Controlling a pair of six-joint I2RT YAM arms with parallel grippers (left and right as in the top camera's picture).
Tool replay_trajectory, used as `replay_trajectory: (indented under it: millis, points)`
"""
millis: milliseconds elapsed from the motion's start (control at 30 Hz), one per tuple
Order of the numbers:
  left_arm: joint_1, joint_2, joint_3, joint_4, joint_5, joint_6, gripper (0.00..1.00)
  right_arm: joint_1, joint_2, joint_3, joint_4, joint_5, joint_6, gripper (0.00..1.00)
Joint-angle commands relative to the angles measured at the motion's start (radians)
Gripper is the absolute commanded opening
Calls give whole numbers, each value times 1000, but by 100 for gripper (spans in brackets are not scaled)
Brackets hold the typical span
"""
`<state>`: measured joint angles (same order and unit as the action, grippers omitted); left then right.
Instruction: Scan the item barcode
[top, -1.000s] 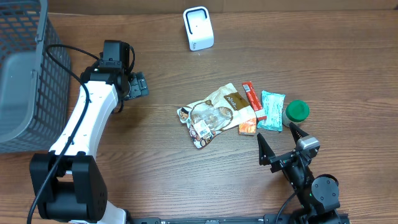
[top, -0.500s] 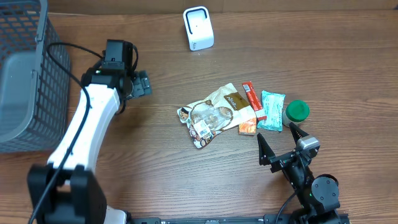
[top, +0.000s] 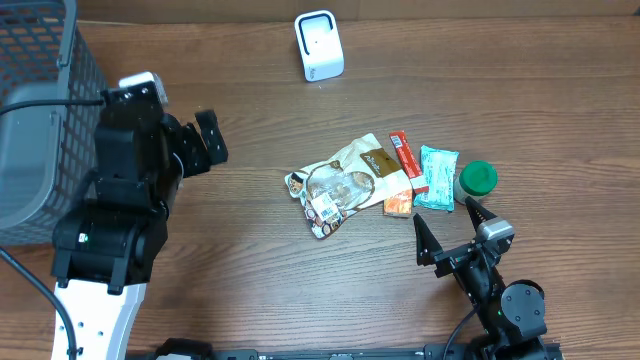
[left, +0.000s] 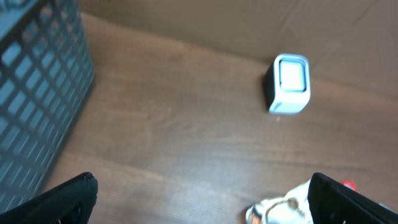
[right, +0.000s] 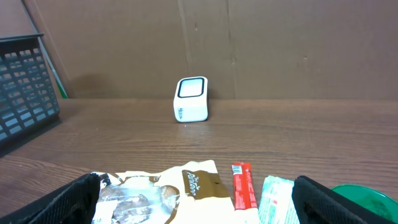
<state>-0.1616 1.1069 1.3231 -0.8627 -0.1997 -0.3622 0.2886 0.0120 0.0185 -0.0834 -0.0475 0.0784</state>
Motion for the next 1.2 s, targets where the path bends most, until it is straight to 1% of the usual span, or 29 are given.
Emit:
replay_trajectory:
  millis: [0, 167, 300, 433, 567, 667, 733, 767, 800, 867, 1000, 1167]
  points:
    - [4, -25, 5, -71, -13, 19, 100, -5, -9, -10, 2, 5, 3, 100]
    - [4, -101, -21, -181, -12, 19, 100, -5, -9, -10, 2, 5, 3, 100]
    - [6, -214, -119, -222, 14, 18, 100, -5, -9, -10, 2, 5, 3, 100]
    - [12, -355, -273, -186, 17, -2, 100, -5, -9, -10, 2, 5, 3, 100]
    - [29, -497, -431, -80, 34, -24, 100, -5, -9, -10, 2, 5, 3, 100]
    - [40, -611, -538, 88, 60, -23, 100, -5, -9, -10, 2, 5, 3, 100]
    - [54, -701, -609, 255, 98, -23, 100, -5, -9, -10, 2, 5, 3, 100]
    - [60, -728, -631, 308, 116, -23, 100, -5, -9, -10, 2, 5, 3, 100]
    - [74, -779, -672, 416, 153, -18, 100, -5, -9, -10, 2, 5, 3, 100]
    - [96, -842, -721, 551, 196, -15, 100, -5, -9, -10, 2, 5, 3, 100]
    - [123, -940, -796, 782, 227, -15, 100, -5, -9, -10, 2, 5, 3, 100]
    - [123, -1042, -877, 980, 238, -15, 100, -5, -9, -10, 2, 5, 3, 100]
